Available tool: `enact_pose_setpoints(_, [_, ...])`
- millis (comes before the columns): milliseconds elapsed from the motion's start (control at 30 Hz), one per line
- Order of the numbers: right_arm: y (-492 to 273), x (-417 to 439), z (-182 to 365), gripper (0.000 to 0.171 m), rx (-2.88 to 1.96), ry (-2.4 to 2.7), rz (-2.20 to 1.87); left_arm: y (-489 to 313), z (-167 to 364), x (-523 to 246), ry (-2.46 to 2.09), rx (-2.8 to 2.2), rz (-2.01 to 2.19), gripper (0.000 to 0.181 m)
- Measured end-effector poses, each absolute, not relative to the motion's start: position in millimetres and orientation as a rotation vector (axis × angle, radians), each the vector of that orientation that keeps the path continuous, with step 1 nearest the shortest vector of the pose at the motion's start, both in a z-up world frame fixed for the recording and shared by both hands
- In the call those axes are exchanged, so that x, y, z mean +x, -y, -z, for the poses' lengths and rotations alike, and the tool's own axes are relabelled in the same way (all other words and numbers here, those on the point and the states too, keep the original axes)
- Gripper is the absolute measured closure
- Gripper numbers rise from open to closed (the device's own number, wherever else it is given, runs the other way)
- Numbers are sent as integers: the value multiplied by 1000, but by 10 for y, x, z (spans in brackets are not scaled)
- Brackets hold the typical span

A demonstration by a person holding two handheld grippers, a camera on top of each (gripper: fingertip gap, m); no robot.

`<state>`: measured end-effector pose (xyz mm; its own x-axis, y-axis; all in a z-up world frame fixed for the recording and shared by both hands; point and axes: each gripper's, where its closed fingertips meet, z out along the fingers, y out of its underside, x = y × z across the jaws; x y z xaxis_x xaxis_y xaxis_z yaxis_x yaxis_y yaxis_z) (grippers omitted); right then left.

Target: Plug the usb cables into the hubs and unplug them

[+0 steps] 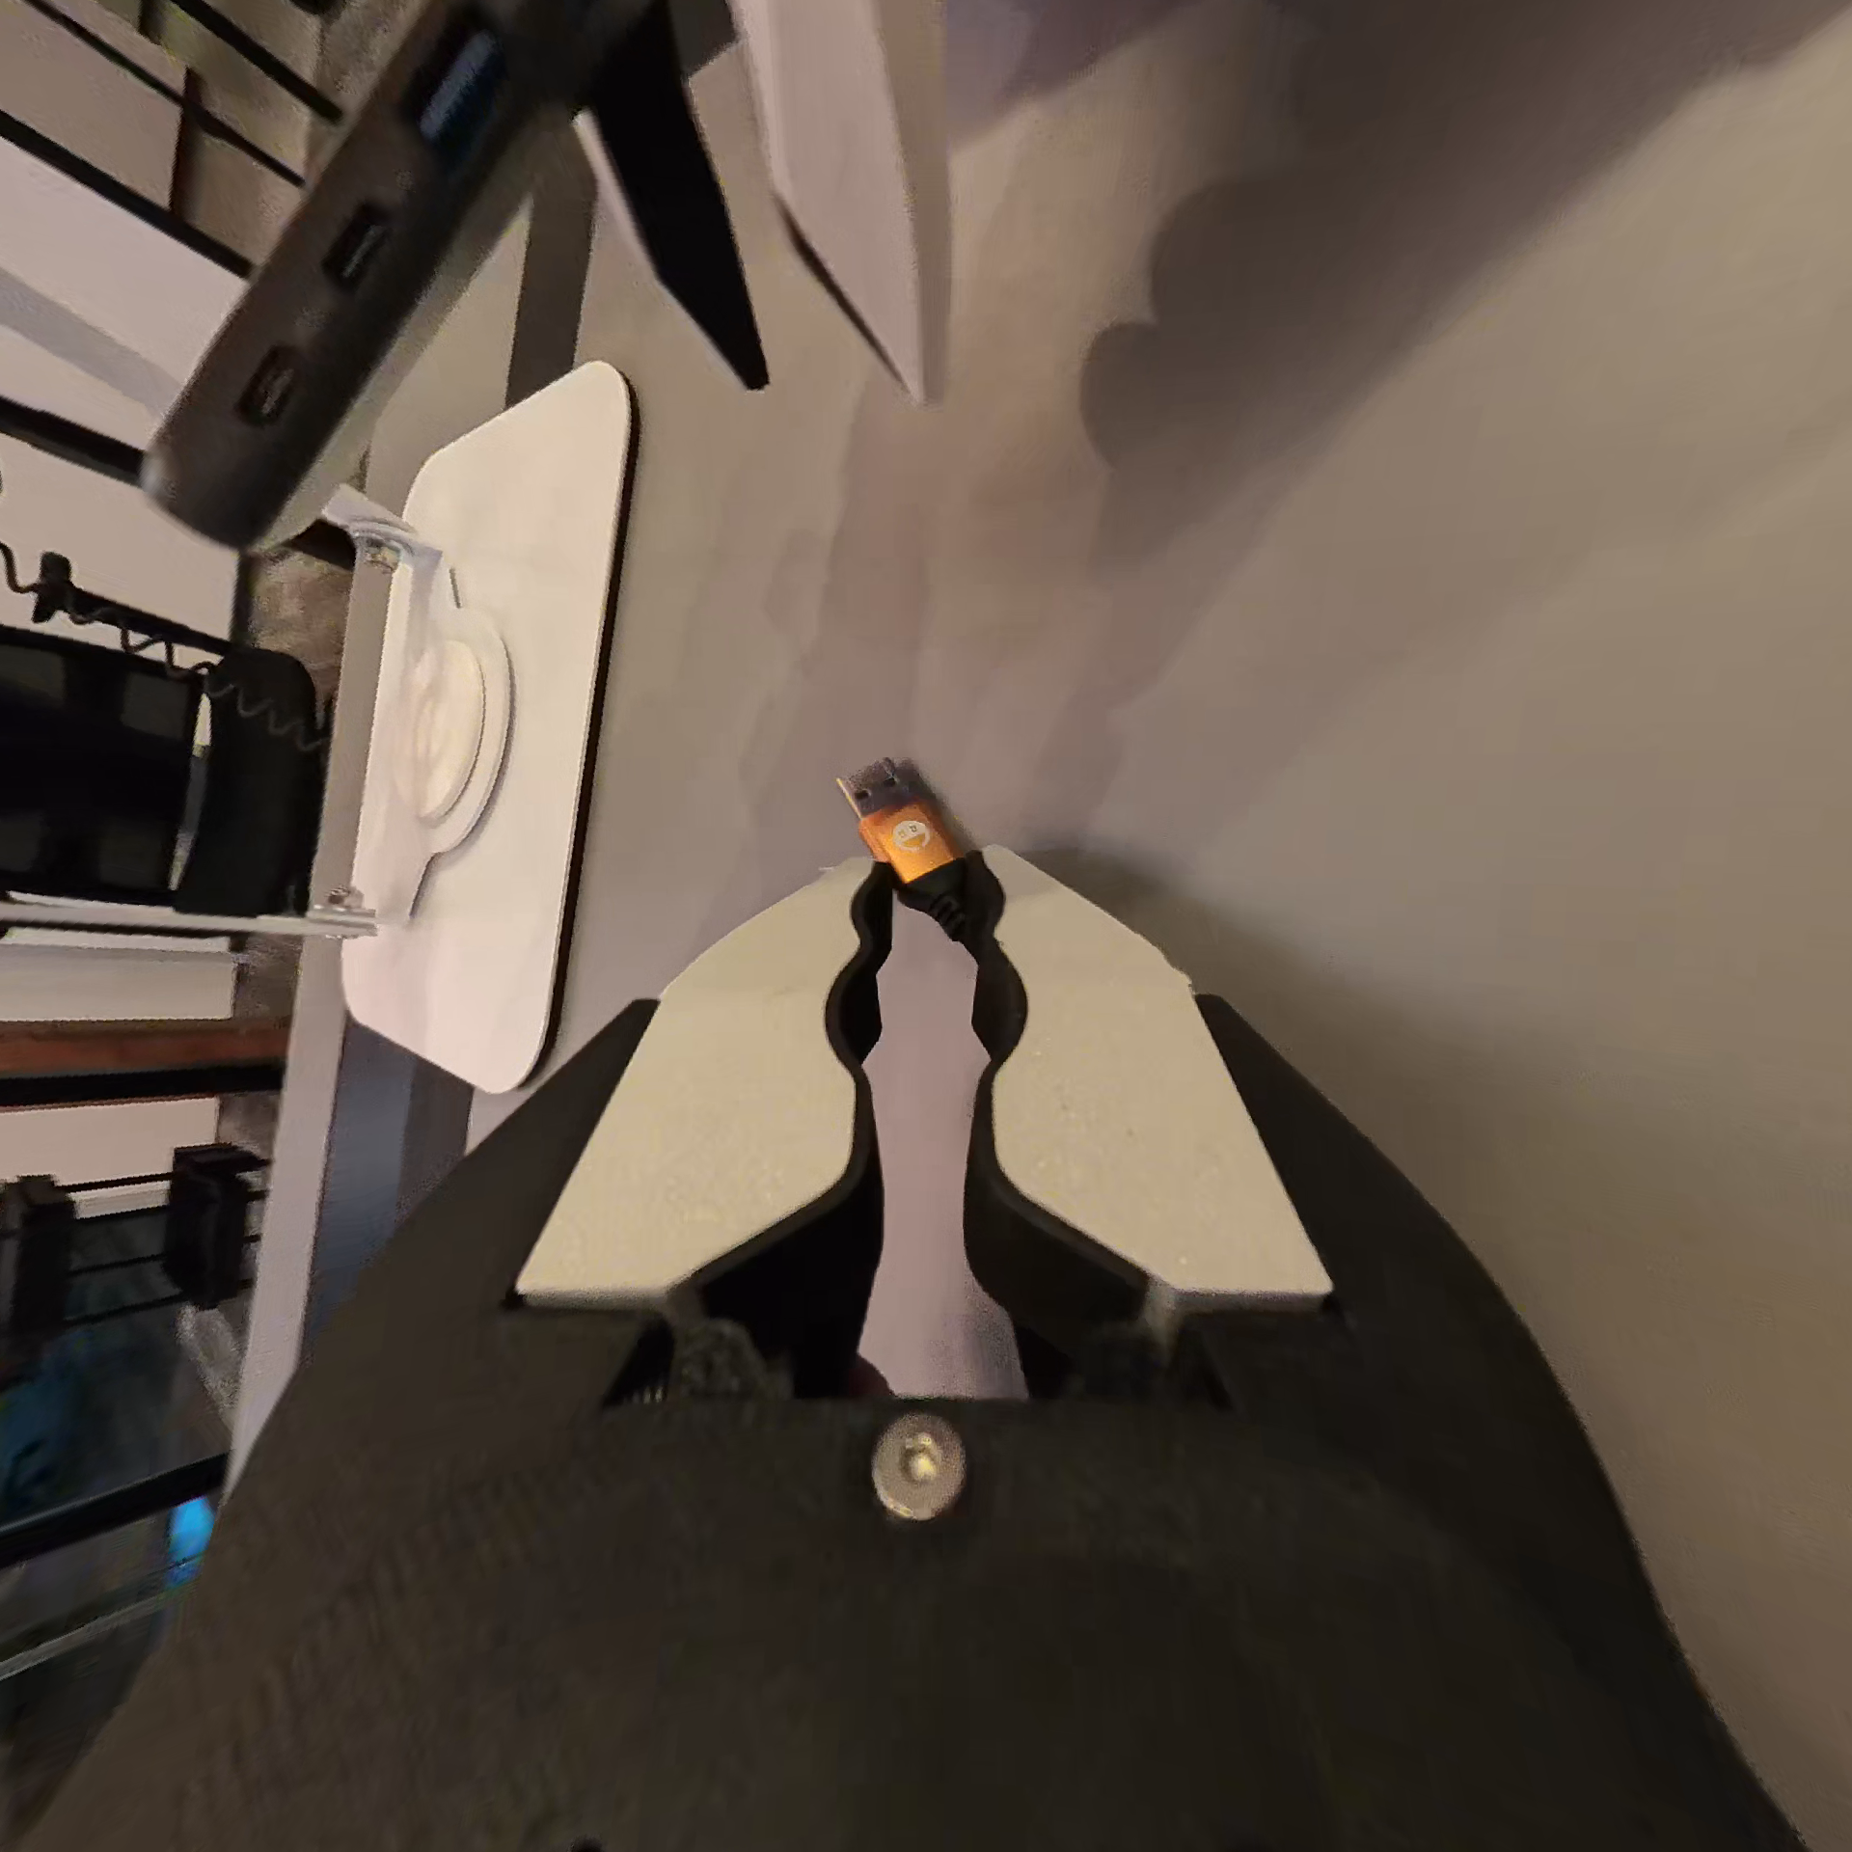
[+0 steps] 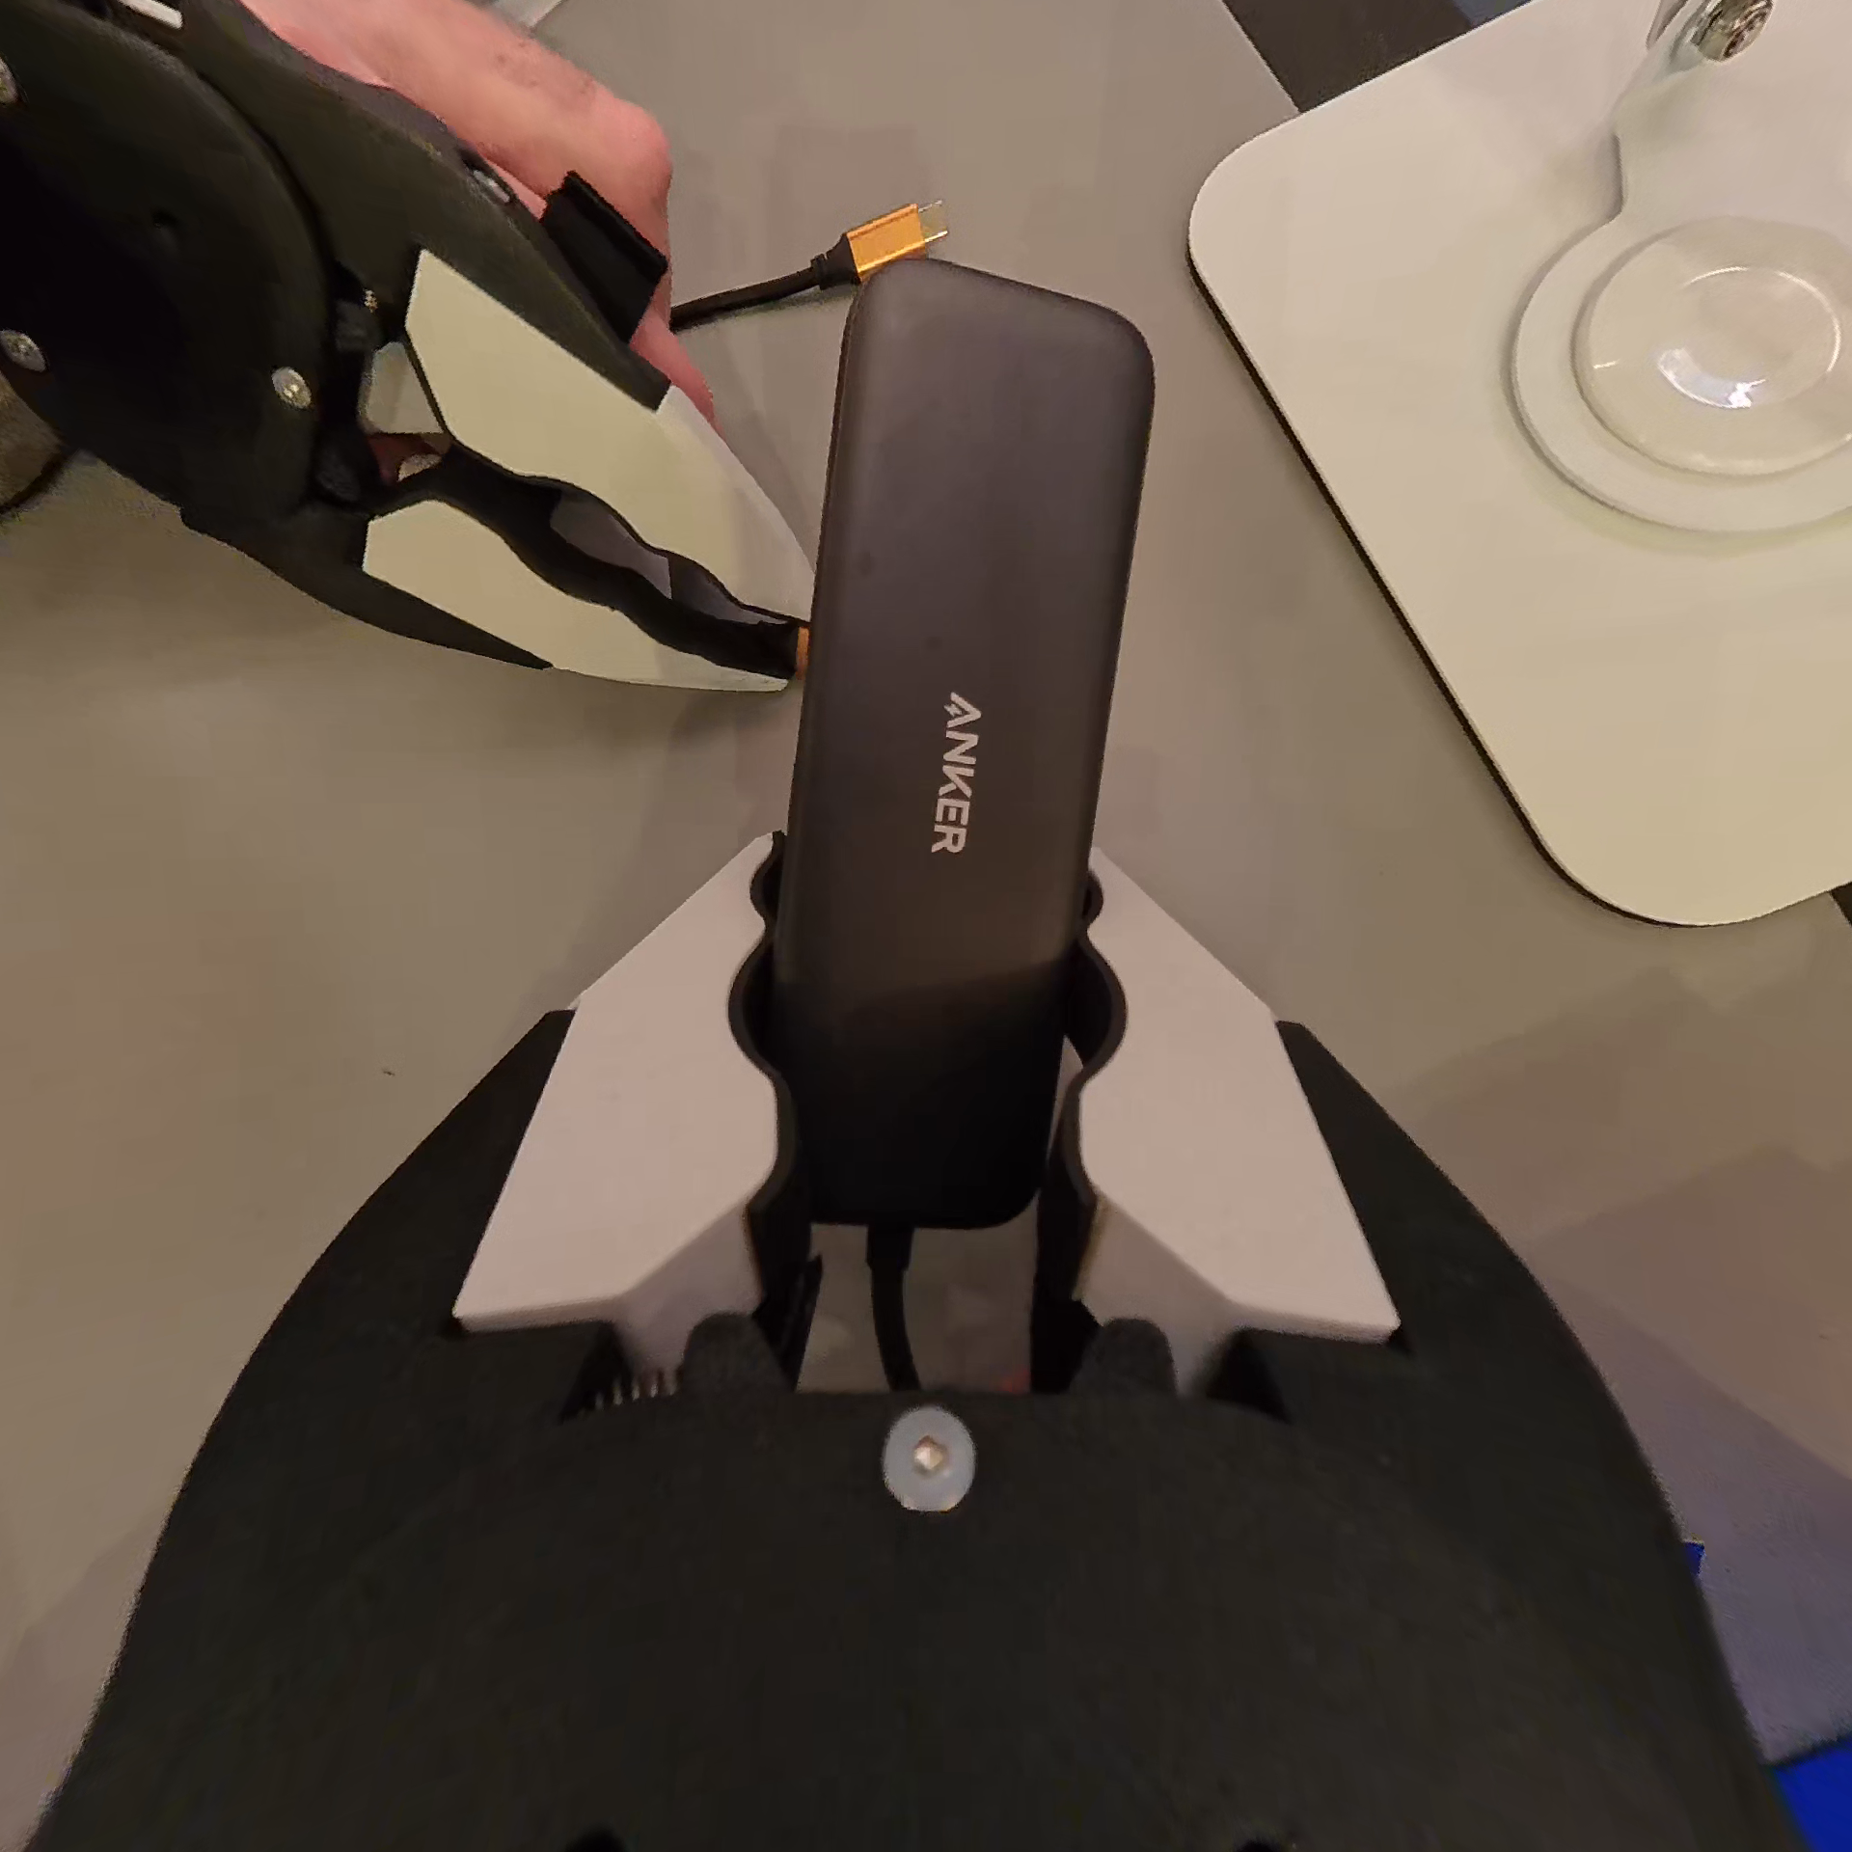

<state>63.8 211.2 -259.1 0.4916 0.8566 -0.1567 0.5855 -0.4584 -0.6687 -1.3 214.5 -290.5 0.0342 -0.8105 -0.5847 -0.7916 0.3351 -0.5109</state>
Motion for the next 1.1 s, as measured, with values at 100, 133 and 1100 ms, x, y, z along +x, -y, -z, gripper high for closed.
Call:
enact_pose_setpoints(100, [-2119, 636, 2576, 120, -2191, 1174, -668, -2171, 2869, -7, -1653, -1486, 153, 168])
enact_pose_setpoints(133, [-2125, 636, 2572, 120, -2189, 1170, -669, -2167, 2860, -4, -1628, -1514, 215, 168])
enact_pose_setpoints(1100, [-2173, 306, 2377, 120, -2060, 996, -869, -1850, 2168, 246, -1343, -1511, 955, 169])
